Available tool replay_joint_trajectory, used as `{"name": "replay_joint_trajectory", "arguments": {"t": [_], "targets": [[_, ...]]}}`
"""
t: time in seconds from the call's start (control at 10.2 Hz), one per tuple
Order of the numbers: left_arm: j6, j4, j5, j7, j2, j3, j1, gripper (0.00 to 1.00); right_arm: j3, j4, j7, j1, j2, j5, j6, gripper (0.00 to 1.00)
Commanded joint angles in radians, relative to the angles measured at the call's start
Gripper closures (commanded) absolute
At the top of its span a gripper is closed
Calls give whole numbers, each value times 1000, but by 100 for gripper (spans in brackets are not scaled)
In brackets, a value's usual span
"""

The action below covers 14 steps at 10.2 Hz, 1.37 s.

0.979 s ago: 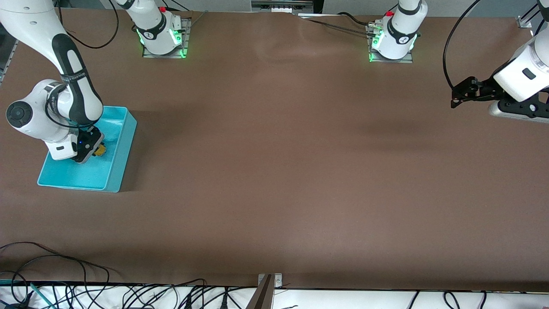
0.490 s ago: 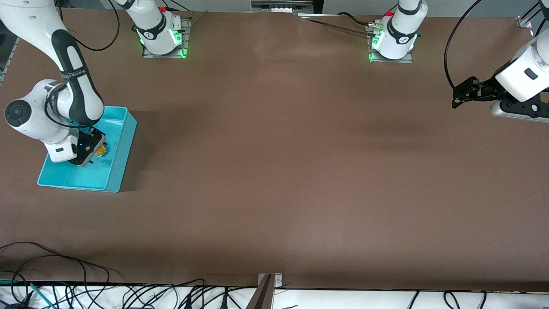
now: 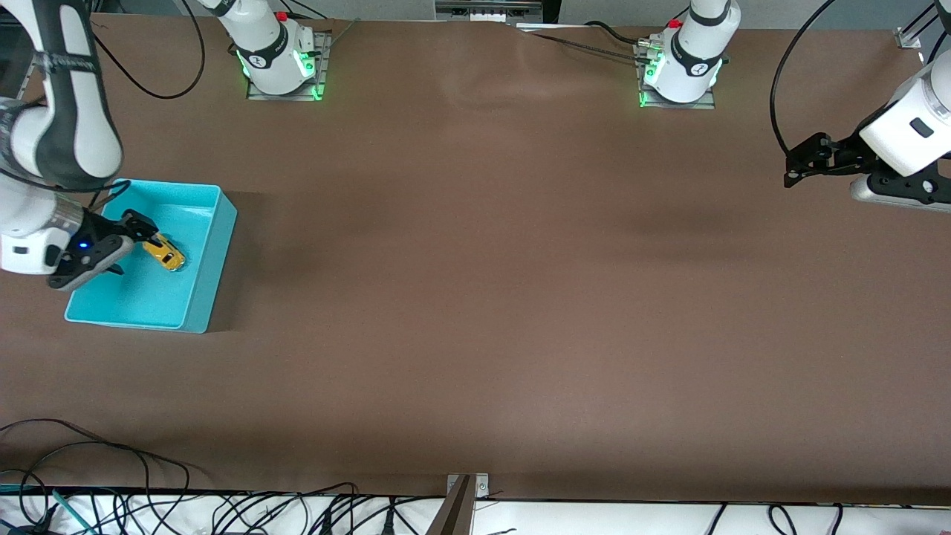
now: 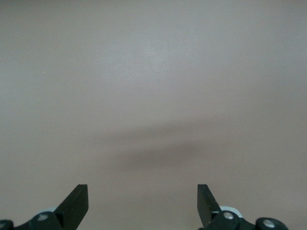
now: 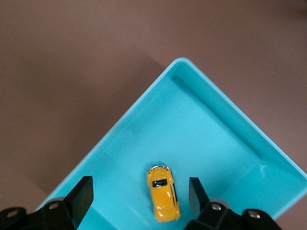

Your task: Wind up and store yellow beetle car

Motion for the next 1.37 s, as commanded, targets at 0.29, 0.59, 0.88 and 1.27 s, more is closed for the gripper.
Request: {"name": "replay_joint_trajectory", "arguments": {"t": [0.29,0.59,0.88,1.27], "targets": [[-14,32,13,-10,16,-2,2,0,2,329,466,93,8,-67,-308,6],[-14,32,11,-10,16,-1,2,0,2,403,619,106,8,-64,-315,0],[-15,40,14,-13,20,-5,-1,0,2,426,645,129,8,-79,-328,0],[-20,45,13,-10,20,-4,2,0,2,427,674,133,9,-82,-329,0]]}}
